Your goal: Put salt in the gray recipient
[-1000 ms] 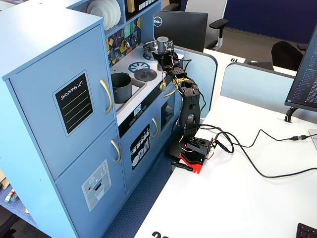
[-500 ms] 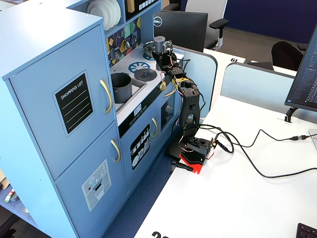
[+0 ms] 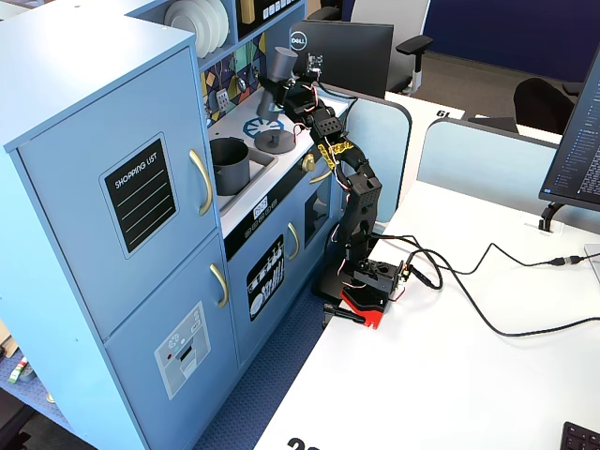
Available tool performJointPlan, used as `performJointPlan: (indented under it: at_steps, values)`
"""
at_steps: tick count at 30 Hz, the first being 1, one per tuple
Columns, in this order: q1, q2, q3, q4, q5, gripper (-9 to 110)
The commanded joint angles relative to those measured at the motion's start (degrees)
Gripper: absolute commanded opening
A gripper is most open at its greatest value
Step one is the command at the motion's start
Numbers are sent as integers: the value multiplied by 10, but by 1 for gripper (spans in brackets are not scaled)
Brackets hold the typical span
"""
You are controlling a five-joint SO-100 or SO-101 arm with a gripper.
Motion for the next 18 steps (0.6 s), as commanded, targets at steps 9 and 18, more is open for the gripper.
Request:
performJointPlan:
  at_steps: [9,18]
  values:
    - [-221,75,-91,93,222,0]
    - [-324,73,-76,92,495,0]
